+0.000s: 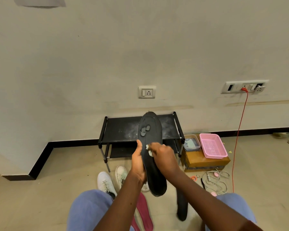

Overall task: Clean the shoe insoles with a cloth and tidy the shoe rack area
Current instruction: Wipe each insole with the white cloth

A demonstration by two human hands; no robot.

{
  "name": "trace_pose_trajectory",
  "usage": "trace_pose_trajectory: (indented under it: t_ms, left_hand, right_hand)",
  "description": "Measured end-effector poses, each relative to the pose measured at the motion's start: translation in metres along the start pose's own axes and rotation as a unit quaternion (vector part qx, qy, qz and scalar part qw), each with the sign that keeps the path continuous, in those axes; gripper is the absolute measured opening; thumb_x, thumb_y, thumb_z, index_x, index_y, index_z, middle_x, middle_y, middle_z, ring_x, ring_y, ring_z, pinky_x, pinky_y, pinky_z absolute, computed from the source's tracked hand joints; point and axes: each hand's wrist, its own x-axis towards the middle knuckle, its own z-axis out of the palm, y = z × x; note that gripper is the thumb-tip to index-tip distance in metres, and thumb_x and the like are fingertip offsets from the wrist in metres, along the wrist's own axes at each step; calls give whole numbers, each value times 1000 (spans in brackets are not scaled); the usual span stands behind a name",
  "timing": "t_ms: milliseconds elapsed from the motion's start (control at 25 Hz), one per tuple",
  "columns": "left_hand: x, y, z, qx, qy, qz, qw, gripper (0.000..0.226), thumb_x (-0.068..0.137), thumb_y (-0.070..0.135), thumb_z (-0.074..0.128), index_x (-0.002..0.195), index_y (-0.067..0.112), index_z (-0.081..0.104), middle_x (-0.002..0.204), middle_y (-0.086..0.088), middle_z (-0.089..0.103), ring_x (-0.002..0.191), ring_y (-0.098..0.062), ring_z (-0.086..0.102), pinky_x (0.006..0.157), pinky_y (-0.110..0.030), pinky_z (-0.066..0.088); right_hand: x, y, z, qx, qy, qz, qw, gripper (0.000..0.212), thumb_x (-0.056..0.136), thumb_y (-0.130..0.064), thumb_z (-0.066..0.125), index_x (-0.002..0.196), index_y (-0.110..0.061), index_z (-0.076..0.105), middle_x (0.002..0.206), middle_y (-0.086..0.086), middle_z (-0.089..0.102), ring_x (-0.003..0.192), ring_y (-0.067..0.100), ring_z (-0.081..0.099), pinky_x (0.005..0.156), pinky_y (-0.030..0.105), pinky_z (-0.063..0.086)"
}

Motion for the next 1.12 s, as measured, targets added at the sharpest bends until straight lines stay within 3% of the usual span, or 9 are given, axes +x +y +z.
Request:
trace_pose_trajectory:
  t_ms: [80,160,280,440,600,840,960,1040,1120]
  left_hand:
    - [1,-4,-2,21,-5,-7,1000,67,94,59,30,98,6,71,92,-17,72,82,-28,71,65,-33,58]
    - [6,-4,-4,10,-8,-12,1000,72,93,61,27,94,7,75,94,-17,72,84,-27,71,68,-33,58]
    - [15,-1,-5,-35,8,-23,999,80,89,68,27,115,3,65,115,-21,65,102,-30,65,83,-37,54]
    - [30,-11,-17,-64,68,-23,995,81,88,69,29,124,3,57,118,-23,63,97,-32,64,82,-40,54]
    - [44,-40,-39,-6,145,-66,987,82,86,70,33,117,0,62,105,-22,68,91,-33,64,79,-40,53]
    - [63,-100,-63,15,179,-151,972,70,93,58,32,111,-2,65,100,-22,70,93,-34,66,76,-40,49]
    - [87,-121,-63,71,192,-161,965,58,99,42,30,110,-5,60,87,-18,70,93,-35,58,74,-34,50]
    - [122,-157,-95,139,230,-163,949,49,101,34,28,122,-3,53,112,-13,62,109,-37,52,88,-28,46]
    - [147,-194,-126,219,268,-180,921,55,96,42,38,131,1,50,133,-14,53,118,-31,52,101,-34,40]
  right_hand:
    - [16,3,-2,11,-8,54,998,19,87,-1,54,96,-7,69,88,10,70,76,24,68,67,29,52]
    - [16,2,-1,41,-5,59,997,23,89,-1,50,102,-7,69,97,9,71,84,22,67,76,28,51]
    - [-13,-4,8,82,-1,12,997,22,84,-3,51,93,-8,70,91,6,72,78,16,68,78,25,54]
    - [-70,4,28,139,-4,38,990,25,74,5,67,95,-8,71,94,4,73,83,8,68,85,5,45]
    - [-94,26,55,119,-25,81,989,32,65,7,76,92,-11,73,88,1,74,75,6,69,77,6,47]
    - [-83,98,96,59,-34,211,975,35,59,4,82,88,-13,74,84,-1,74,70,6,69,69,10,49]
    - [-92,135,114,110,-68,350,928,25,78,-3,70,101,-12,71,87,-1,73,71,5,64,68,1,40]
    - [-111,160,132,149,-117,463,866,23,87,-6,60,107,-13,69,87,-2,70,74,9,63,67,0,38]
    - [-136,182,149,163,-187,537,806,24,87,-9,59,108,-16,68,98,-3,68,93,15,63,78,10,41]
